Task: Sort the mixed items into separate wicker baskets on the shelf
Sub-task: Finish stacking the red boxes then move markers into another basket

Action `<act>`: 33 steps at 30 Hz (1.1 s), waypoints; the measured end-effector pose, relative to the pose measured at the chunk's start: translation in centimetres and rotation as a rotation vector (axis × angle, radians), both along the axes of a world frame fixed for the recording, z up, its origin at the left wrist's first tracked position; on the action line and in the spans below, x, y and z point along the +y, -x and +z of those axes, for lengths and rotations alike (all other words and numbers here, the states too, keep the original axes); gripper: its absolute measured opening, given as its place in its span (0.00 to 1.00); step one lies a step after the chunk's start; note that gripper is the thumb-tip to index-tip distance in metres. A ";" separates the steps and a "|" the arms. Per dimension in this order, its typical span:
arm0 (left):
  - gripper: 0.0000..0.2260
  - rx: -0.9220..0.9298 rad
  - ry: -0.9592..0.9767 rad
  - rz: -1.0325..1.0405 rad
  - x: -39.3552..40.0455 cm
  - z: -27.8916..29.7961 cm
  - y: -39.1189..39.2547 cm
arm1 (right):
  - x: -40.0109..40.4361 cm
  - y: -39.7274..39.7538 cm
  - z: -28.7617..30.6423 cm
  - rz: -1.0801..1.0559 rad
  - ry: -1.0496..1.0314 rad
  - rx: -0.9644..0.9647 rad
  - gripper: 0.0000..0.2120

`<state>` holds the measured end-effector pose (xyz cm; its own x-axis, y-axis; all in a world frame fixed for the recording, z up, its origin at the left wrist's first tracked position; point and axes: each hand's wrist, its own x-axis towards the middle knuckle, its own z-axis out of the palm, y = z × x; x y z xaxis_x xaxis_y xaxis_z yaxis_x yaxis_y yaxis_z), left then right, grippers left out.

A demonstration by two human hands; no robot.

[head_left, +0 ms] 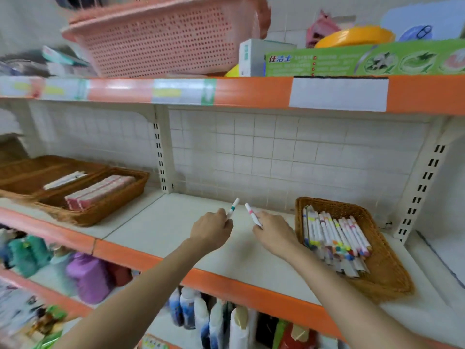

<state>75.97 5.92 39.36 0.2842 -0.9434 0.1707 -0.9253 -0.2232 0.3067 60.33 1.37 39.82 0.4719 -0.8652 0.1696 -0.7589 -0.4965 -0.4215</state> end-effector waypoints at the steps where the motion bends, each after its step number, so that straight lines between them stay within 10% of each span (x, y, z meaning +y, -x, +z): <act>1: 0.11 -0.012 -0.004 0.016 0.8 0.1 -1.4 | 0.8 -1.4 0.0 0.012 -0.013 0.015 0.14; 18: 0.13 0.060 0.037 0.144 15.4 -0.7 -27.4 | 12.4 -28.8 -0.8 0.194 -0.084 -0.018 0.19; 33: 0.14 0.040 0.158 0.263 12.1 1.7 -41.3 | 7.7 -43.7 2.0 0.289 0.007 -0.115 0.19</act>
